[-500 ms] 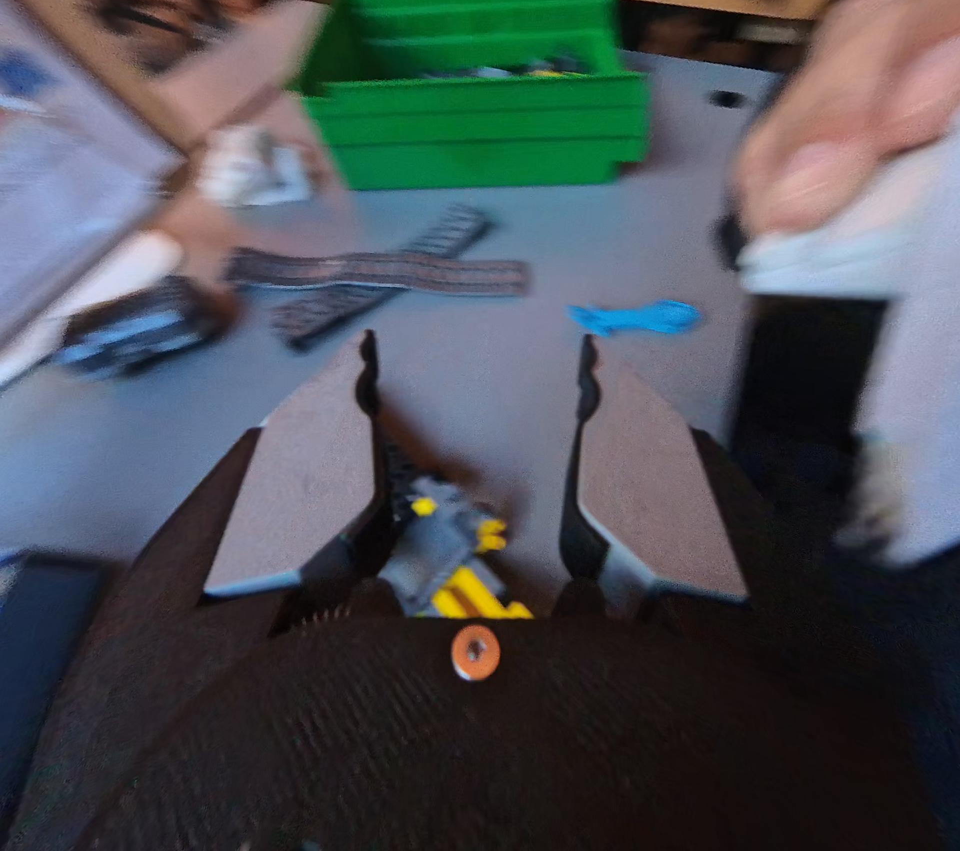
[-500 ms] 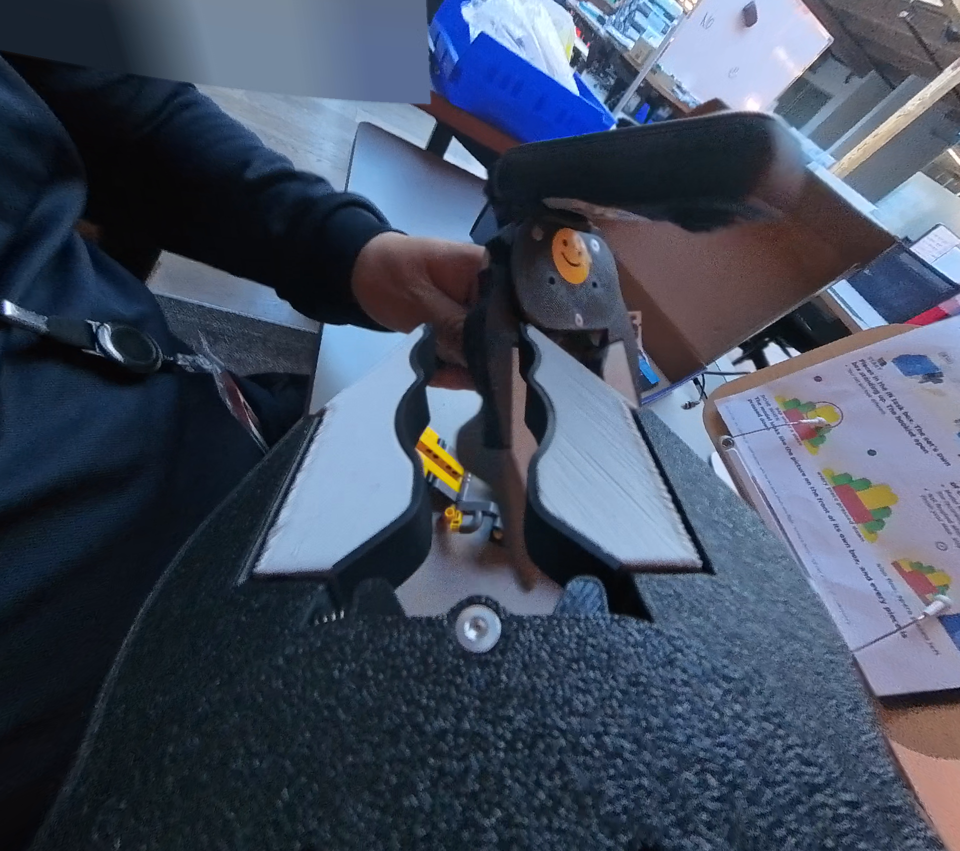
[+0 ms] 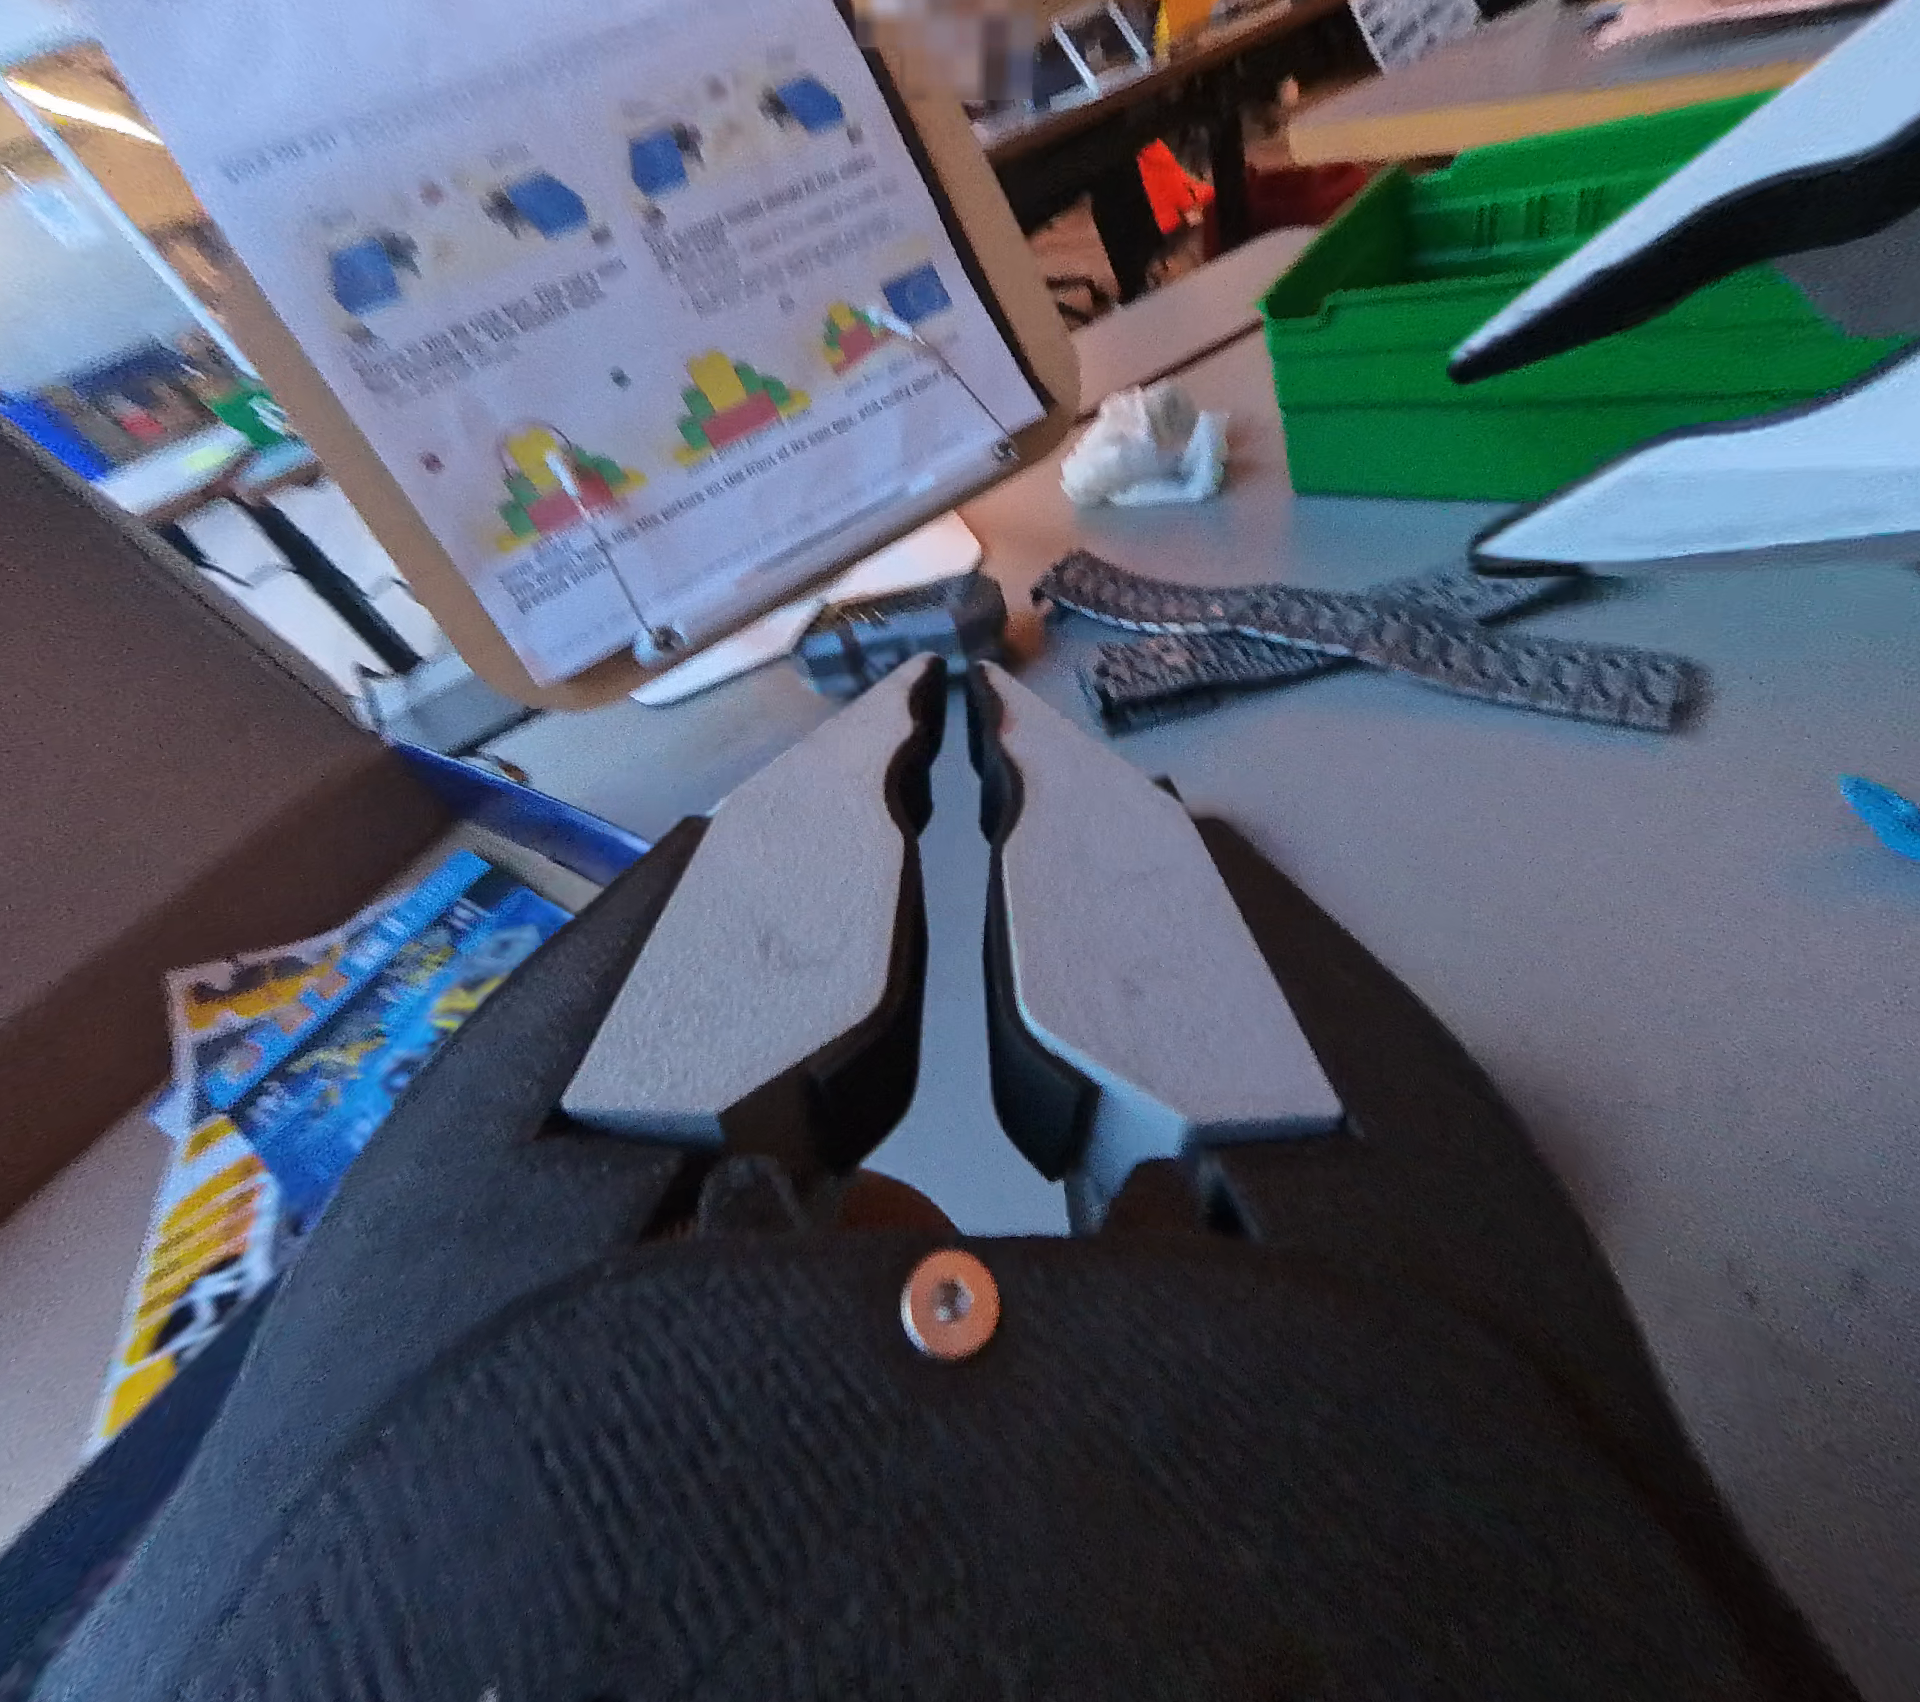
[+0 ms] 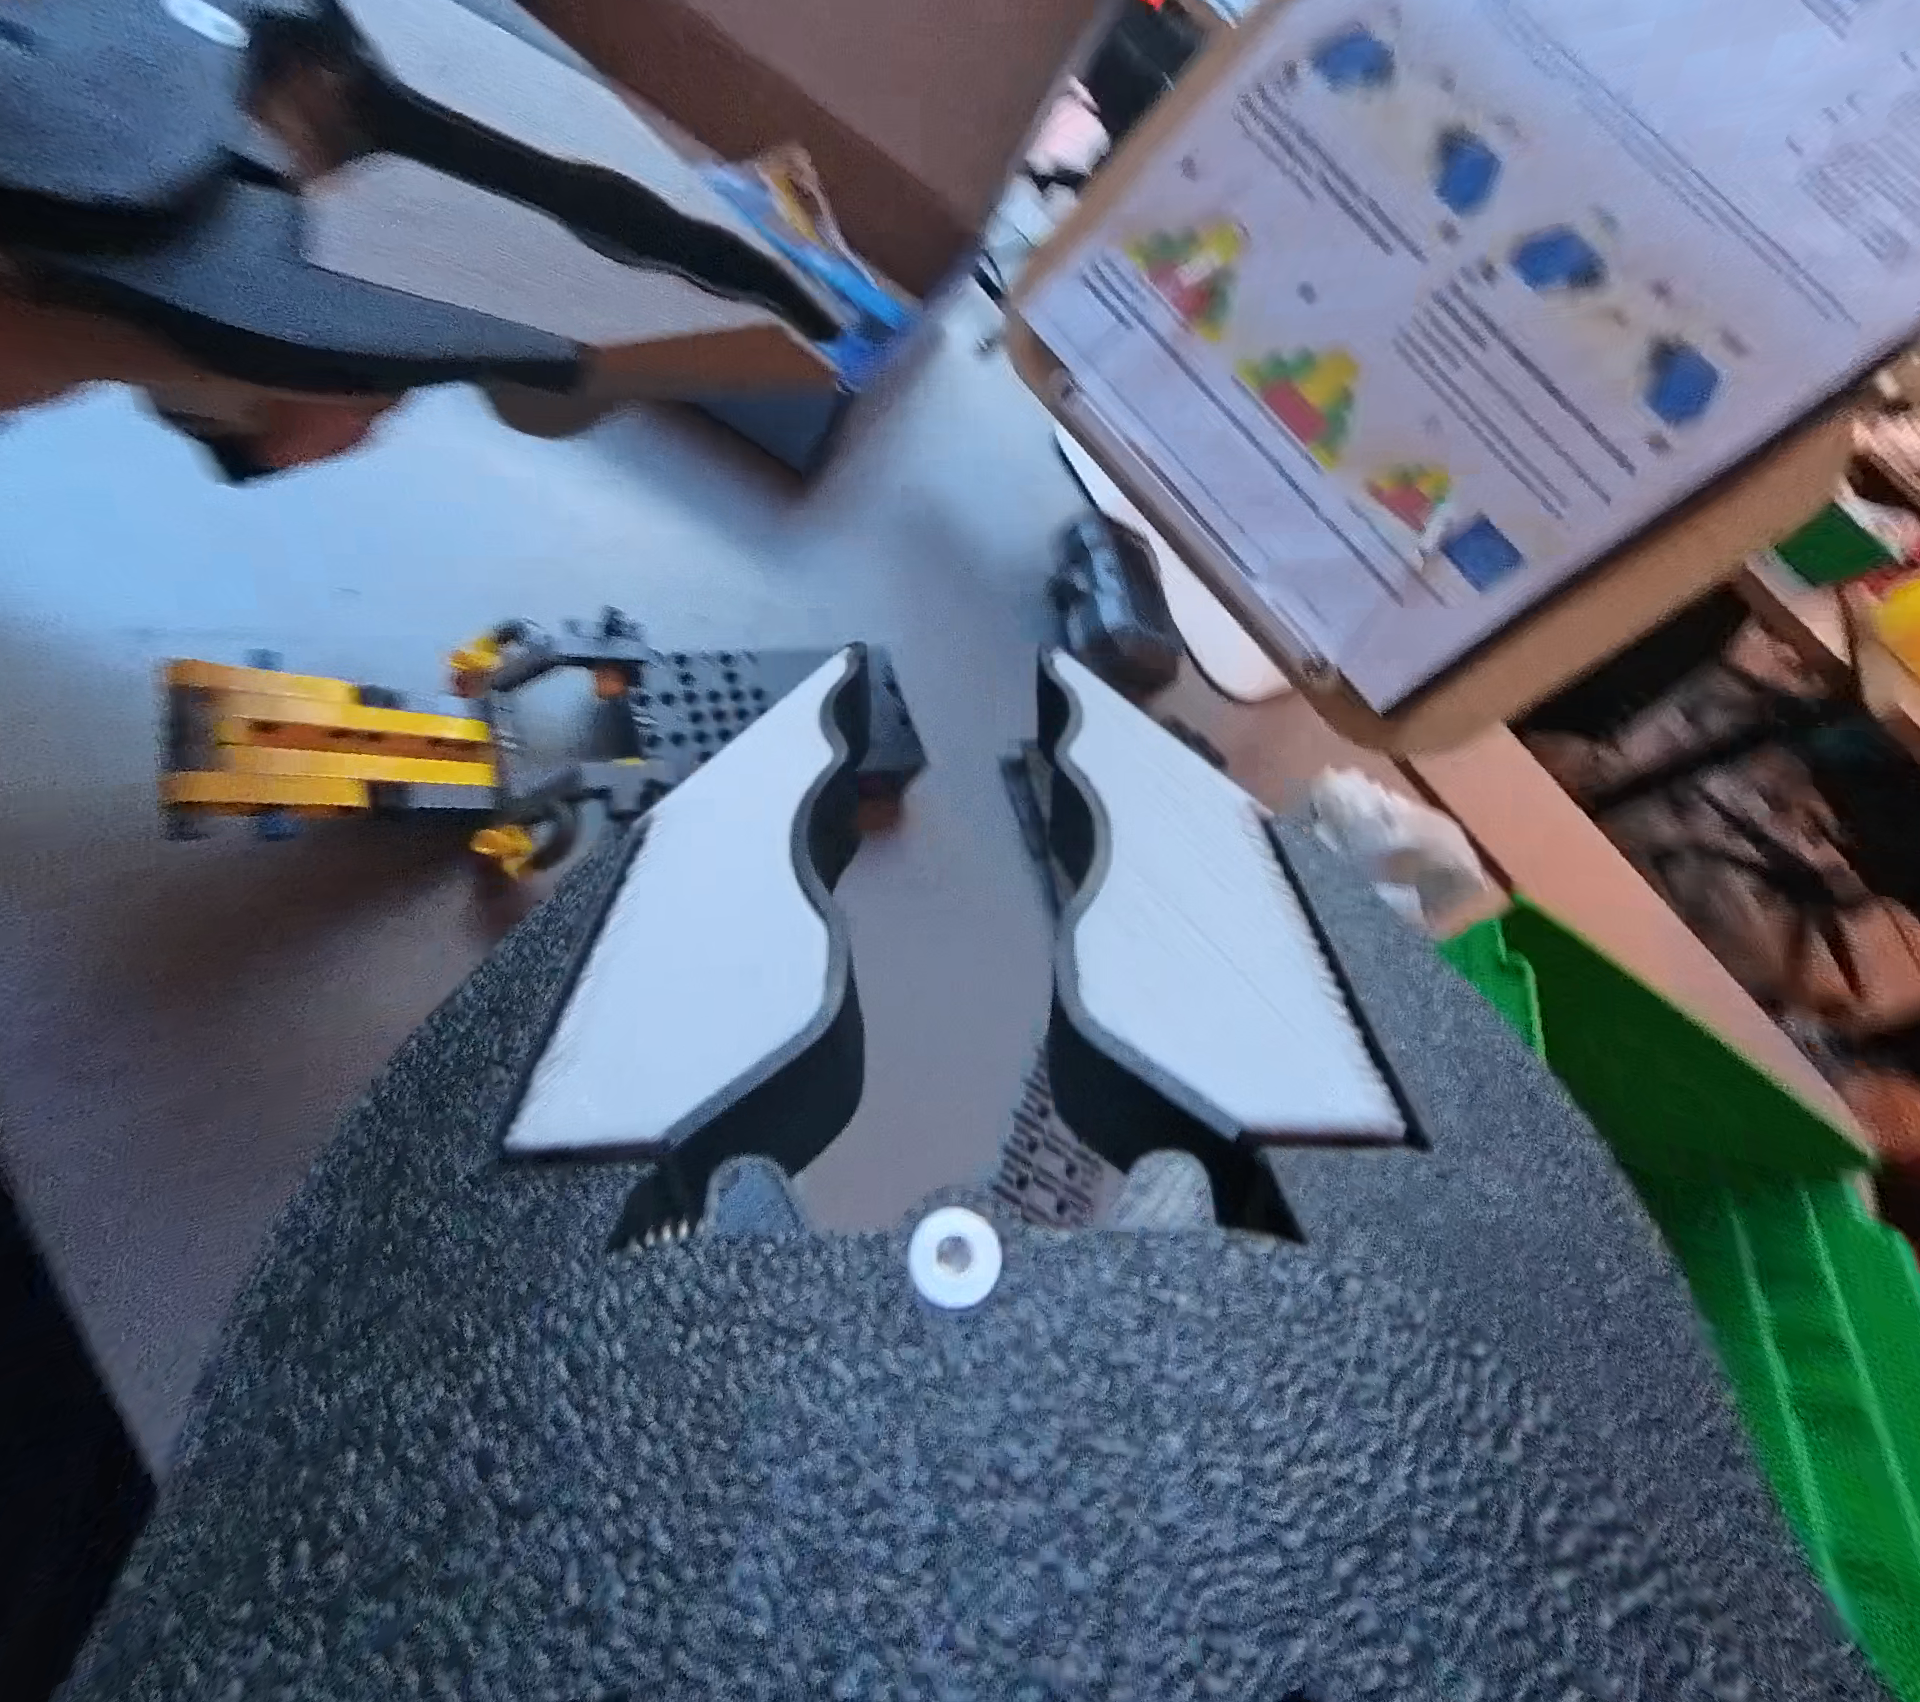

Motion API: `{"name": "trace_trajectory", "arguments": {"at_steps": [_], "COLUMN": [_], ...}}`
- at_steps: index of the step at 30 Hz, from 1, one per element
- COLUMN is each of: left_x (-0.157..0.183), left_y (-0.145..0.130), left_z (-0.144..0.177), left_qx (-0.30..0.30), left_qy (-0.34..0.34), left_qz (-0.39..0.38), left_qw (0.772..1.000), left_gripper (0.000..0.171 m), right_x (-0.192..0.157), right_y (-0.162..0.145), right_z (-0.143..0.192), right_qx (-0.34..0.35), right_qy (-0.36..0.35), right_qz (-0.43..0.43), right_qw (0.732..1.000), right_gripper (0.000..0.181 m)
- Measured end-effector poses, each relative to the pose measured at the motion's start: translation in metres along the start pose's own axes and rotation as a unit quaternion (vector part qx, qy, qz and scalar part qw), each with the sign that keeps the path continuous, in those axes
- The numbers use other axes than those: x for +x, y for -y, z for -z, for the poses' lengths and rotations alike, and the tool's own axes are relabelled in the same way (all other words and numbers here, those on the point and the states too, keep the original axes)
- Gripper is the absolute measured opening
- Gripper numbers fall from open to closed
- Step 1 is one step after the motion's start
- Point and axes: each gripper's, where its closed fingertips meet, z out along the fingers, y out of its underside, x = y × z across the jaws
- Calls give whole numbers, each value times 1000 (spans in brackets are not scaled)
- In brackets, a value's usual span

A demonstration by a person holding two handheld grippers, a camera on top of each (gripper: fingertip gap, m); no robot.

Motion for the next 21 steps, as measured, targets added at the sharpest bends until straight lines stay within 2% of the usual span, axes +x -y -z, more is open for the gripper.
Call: {"name": "trace_trajectory", "arguments": {"at_steps": [2, 4, 8, 12, 14, 17, 19, 21], "left_x": [7, 9, 29, 27, 21, 12, 12, 18], "left_y": [-14, -25, -49, -71, -80, -85, -86, -92], "left_z": [-3, -2, 13, 29, 36, 49, 59, 67], "left_qx": [-32, -55, -116, -162, -180, -185, -181, -189], "left_qy": [-31, -49, -149, -190, -195, -216, -250, -291], "left_qz": [17, 33, 39, 33, 18, -7, -27, -51], "left_qw": [999, 997, 981, 968, 964, 959, 951, 936], "left_gripper": [0, 5, 50, 74, 75, 61, 48, 37], "right_x": [-1, -6, -7, -9, -6, -3, -7, -20], "right_y": [-10, -13, -12, -1, 4, 9, 8, 6], "right_z": [-11, -20, -34, -44, -47, -46, -44, -39], "right_qx": [-30, -38, -51, -36, -27, -12, -4, 4], "right_qy": [-7, -5, -19, -11, -8, 15, 53, 111], "right_qz": [-1, 9, 46, 54, 49, 19, -5, -25], "right_qw": [1000, 999, 997, 998, 998, 1000, 999, 994], "right_gripper": [32, 33, 35, 39, 42, 46, 46, 37]}}
